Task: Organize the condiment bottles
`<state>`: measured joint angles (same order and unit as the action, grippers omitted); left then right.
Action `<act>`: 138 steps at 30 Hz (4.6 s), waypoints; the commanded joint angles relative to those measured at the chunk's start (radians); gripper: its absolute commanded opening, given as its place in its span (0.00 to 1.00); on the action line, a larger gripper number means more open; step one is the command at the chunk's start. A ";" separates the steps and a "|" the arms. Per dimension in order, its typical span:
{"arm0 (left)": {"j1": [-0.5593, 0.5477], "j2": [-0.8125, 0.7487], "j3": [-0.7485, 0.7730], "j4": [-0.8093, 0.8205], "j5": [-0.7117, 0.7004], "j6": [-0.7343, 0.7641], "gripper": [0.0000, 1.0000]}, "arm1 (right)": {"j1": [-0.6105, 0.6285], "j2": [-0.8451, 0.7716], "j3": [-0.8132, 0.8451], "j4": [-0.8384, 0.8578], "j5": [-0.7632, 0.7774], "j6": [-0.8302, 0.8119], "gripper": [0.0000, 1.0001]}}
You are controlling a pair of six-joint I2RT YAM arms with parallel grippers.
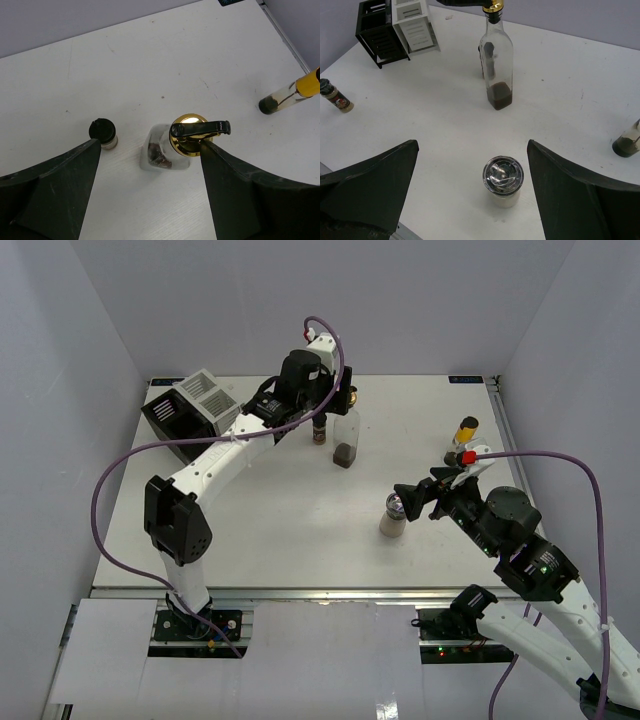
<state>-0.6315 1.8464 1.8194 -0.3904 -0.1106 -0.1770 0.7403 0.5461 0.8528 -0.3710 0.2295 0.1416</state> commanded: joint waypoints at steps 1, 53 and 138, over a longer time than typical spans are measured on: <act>-0.002 -0.084 -0.055 -0.060 -0.026 0.004 0.91 | 0.001 -0.002 0.018 0.032 0.007 -0.022 0.96; -0.002 -0.043 0.001 -0.052 0.051 0.037 0.94 | 0.001 -0.049 -0.026 0.046 0.027 -0.040 0.95; 0.204 0.007 0.511 -0.315 -0.459 0.034 0.00 | 0.004 -0.084 -0.022 0.036 0.022 -0.036 0.95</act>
<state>-0.5002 1.9182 2.2485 -0.8363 -0.4457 -0.1942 0.7410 0.4786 0.8162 -0.3588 0.2596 0.1011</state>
